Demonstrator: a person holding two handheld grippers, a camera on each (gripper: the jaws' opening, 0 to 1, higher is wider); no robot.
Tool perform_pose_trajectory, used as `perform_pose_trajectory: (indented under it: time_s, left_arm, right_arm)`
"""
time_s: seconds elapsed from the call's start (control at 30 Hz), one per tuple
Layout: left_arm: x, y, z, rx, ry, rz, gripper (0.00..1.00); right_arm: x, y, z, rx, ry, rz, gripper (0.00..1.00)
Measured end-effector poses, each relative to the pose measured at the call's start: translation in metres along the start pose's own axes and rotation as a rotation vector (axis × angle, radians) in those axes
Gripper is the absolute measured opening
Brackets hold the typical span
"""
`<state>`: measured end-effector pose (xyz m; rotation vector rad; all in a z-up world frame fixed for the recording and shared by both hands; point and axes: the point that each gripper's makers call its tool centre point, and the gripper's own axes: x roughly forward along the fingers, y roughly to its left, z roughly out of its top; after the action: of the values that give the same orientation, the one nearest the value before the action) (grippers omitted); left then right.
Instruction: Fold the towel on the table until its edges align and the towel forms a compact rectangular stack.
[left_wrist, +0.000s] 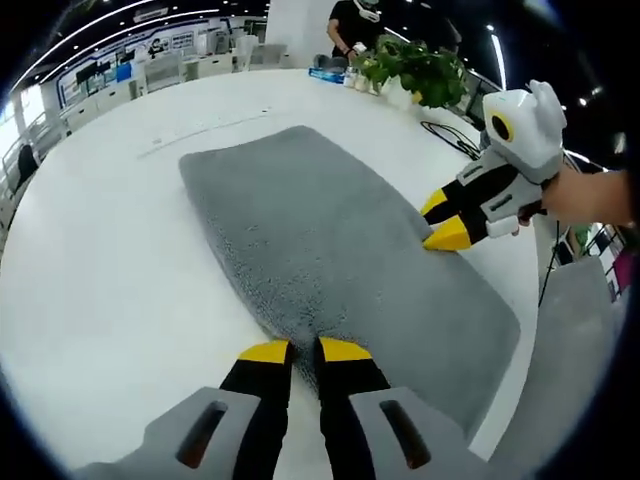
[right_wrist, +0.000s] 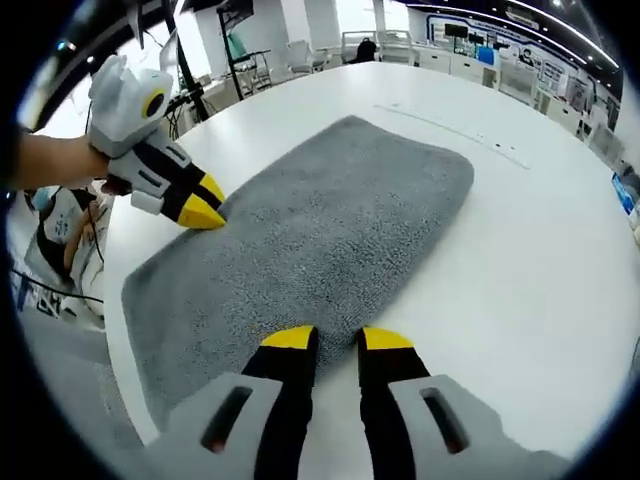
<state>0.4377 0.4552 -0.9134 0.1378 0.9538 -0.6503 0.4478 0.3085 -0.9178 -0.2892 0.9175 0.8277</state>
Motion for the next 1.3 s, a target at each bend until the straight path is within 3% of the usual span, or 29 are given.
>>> perform_pose_trajectory:
  time_s: [0.73,1.07,1.3]
  left_arm:
    - [0.035,-0.062,0.029,0.069,-0.011,-0.042,0.09]
    - [0.043,-0.083,0.035,0.078,-0.031,-0.033,0.09]
    - [0.047,-0.085,0.040,0.096,0.006,-0.026,0.10]
  right_arm:
    - [-0.042,-0.044,-0.046,0.005,0.031,-0.112,0.14]
    - [-0.052,-0.058,-0.054,-0.037,0.079,-0.126,0.14]
    - [-0.053,-0.065,-0.055,-0.060,0.079,-0.104,0.13]
